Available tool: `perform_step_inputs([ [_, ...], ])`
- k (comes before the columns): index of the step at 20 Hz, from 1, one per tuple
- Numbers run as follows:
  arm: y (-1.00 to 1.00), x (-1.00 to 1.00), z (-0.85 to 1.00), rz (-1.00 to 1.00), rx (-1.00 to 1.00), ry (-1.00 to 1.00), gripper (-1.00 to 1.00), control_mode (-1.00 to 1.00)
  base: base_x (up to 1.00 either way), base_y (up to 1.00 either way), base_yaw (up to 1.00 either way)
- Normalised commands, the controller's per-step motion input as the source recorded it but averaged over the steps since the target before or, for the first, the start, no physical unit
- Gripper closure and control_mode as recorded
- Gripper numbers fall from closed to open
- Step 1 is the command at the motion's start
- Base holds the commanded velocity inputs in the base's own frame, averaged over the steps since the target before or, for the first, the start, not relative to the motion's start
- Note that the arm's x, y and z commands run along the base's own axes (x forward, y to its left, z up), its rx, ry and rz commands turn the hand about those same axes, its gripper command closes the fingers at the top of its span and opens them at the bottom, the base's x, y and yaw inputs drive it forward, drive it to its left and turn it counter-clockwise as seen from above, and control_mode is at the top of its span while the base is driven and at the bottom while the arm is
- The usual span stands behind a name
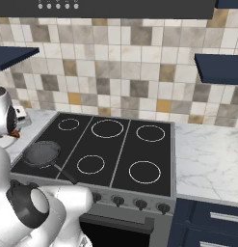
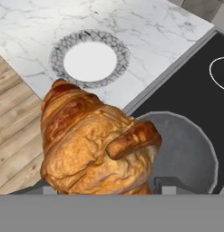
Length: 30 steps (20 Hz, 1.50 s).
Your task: Pick the croissant and place it on the pan. Then turn on the stove to warm the croissant.
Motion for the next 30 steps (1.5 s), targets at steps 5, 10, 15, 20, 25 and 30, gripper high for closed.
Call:
perform_step_inputs([
  [5,-0.40,-0.19,0.00,0.00,0.00,0.00,1.00,-1.00,0.00,0.00,0.00],
  [10,-0.41,-0.10,0.00,0.00,0.00,0.02,1.00,-1.00,0.00,0.00,0.00],
  [15,-0.26,0.00,-0.04,0.00,0.00,0.00,1.00,-1.00,0.00,0.00,0.00],
  [20,-0.02,0.00,-0.11,-0.01,0.00,0.00,1.00,-1.00,0.00,0.00,0.00],
  [25,0.00,0.00,-0.17,-0.02,0.00,0.00,1.00,-1.00,0.00,0.00,0.00],
  [30,0.00,0.00,-0.13,-0.02,0.00,0.01,1.00,-1.00,0.00,0.00,0.00],
])
